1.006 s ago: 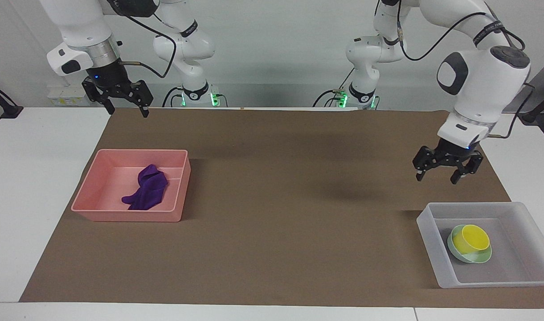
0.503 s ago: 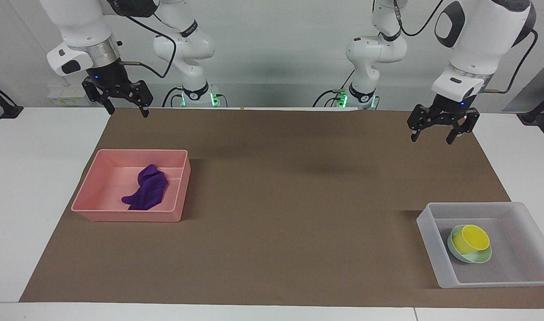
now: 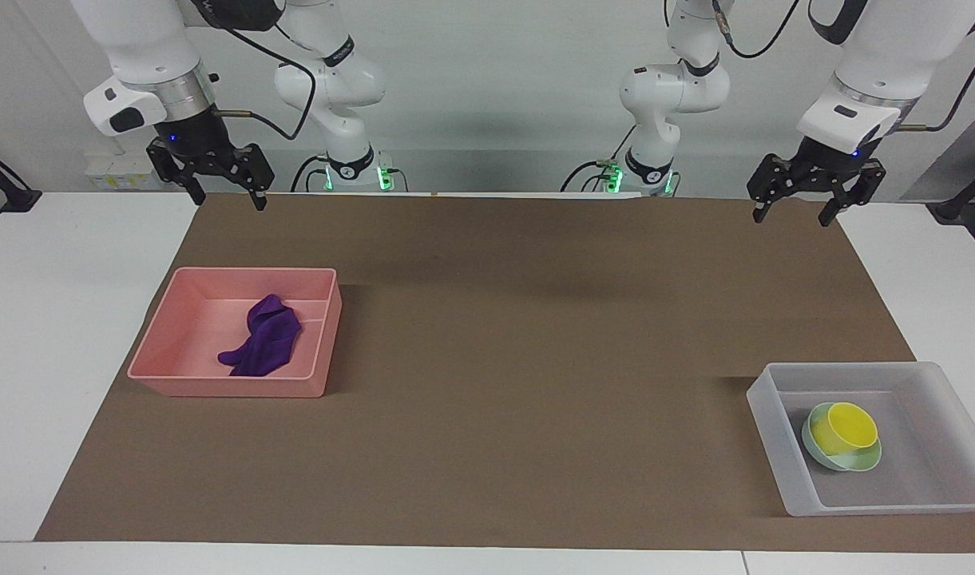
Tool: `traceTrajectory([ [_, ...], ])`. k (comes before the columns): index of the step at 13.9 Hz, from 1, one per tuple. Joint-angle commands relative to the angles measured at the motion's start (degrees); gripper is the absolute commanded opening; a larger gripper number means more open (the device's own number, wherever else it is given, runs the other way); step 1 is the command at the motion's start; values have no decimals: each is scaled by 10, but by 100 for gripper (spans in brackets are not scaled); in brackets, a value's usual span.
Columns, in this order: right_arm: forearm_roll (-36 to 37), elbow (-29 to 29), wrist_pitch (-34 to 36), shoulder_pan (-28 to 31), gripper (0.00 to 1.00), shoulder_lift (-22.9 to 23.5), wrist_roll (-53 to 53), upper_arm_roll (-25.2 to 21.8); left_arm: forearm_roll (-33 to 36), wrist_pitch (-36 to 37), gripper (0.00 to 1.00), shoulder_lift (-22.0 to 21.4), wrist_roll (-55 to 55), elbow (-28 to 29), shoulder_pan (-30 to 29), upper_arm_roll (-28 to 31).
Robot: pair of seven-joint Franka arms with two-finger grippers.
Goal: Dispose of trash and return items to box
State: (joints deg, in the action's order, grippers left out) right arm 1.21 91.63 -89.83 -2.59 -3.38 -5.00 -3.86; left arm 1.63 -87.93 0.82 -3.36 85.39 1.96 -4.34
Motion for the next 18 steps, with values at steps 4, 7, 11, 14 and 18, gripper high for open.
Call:
traceTrajectory([
  [4,5,-9,43,5,100,-5,4,3,12,-17,100,-11,6,23,-2,2],
  [7,3,-15,55,4,100,-5,3,5,11,0,100,-17,23,23,-3,5],
  [11,4,-7,51,4,100,-8,3,6,7,4,100,-16,42,18,-3,7],
  [14,4,-7,51,4,100,-9,3,5,7,5,100,-16,42,17,-3,8],
  [18,4,-4,50,4,100,-10,2,5,7,5,100,-17,42,17,-4,8],
])
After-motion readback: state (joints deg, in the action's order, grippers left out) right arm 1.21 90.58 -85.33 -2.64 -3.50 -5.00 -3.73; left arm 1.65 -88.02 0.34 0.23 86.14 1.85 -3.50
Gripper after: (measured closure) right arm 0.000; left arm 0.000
